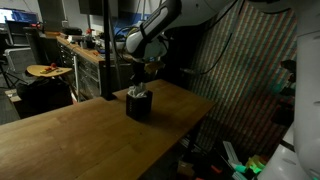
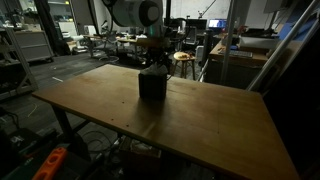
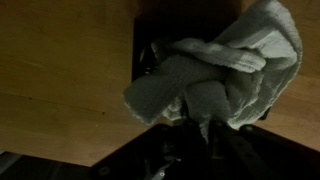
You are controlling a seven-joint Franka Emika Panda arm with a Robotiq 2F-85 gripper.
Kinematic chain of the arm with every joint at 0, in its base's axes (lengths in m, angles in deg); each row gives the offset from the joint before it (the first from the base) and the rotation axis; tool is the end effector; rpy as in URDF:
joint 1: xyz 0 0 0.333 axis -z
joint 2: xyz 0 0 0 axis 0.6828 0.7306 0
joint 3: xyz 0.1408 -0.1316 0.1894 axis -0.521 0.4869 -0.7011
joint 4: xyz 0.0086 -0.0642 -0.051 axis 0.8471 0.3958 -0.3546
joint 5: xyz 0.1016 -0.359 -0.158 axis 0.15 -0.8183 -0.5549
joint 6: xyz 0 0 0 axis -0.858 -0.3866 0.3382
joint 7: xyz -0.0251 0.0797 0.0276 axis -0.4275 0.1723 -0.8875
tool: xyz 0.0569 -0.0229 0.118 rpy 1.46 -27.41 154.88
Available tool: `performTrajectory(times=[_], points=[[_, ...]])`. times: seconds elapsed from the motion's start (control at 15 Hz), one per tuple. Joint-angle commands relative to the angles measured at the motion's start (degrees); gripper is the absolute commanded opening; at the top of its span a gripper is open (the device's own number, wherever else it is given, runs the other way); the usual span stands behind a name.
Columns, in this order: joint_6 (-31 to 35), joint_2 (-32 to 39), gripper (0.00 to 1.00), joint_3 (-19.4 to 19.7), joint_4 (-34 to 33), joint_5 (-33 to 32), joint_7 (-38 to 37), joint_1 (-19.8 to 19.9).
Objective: Put the towel in the box
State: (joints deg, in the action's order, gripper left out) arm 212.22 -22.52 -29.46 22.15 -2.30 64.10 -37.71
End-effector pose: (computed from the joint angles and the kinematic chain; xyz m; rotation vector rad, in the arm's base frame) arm 0.6421 -0.0646 0.2393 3.0587 0.3963 0.2268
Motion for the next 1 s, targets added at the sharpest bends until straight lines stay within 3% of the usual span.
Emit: performTrajectory(times=[0.0,0.93], points=[[0.9,-1.4,0.10,0.1,2.4,-0.5,-1.4,0.3],[0.2,-4.1,0.10,0.2,8.9,-0.6,-4.0,-0.2]])
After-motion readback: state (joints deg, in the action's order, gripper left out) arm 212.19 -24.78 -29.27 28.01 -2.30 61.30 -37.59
